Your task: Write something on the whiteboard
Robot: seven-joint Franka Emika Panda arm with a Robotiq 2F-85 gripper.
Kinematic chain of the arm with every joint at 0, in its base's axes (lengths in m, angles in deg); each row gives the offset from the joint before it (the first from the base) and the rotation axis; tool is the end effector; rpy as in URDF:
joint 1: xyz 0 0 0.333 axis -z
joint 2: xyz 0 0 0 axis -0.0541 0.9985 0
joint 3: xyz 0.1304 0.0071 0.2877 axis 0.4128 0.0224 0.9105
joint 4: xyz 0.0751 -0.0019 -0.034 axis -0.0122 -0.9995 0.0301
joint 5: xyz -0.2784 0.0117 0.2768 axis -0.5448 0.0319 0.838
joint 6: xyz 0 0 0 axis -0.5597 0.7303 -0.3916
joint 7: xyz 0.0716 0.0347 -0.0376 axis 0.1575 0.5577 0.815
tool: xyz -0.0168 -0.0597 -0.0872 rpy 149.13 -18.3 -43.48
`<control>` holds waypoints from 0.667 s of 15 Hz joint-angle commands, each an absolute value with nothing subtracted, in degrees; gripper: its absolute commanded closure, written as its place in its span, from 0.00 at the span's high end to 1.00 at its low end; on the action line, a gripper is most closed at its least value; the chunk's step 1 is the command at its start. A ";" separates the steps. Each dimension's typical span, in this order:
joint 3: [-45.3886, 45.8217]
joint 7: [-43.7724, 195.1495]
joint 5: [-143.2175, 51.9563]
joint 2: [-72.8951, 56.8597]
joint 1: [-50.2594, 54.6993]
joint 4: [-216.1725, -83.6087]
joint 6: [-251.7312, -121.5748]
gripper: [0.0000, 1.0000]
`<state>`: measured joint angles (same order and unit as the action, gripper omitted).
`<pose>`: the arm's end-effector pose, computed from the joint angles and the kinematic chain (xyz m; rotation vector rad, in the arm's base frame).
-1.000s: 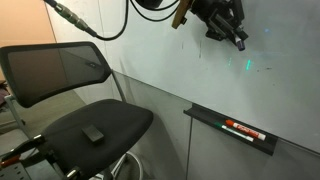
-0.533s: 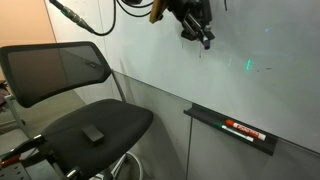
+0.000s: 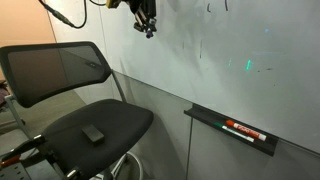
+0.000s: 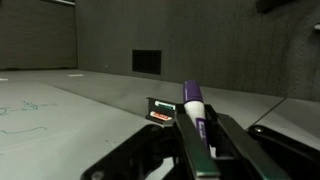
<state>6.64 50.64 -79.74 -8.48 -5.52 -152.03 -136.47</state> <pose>0.5971 0.0441 0.4427 2.3669 -0.2776 -0.2402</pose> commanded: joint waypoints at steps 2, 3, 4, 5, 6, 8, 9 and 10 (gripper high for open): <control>8.07 55.35 -73.23 -14.15 -5.98 -152.42 -133.43 0.10; 8.27 56.54 -71.17 -15.70 -5.64 -153.35 -134.30 0.10; 8.40 57.48 -68.92 -16.80 -5.44 -153.97 -135.03 0.10; 8.44 59.05 -66.37 -18.48 -5.02 -155.23 -136.74 0.10; 8.49 60.57 -63.85 -19.90 -4.73 -156.29 -138.32 0.10; 8.42 63.46 -59.62 -22.37 -4.29 -158.66 -141.49 0.10; 8.40 64.94 -57.52 -23.53 -4.09 -160.27 -143.54 0.10; 8.35 66.89 -55.72 -24.54 -3.87 -161.80 -145.65 0.10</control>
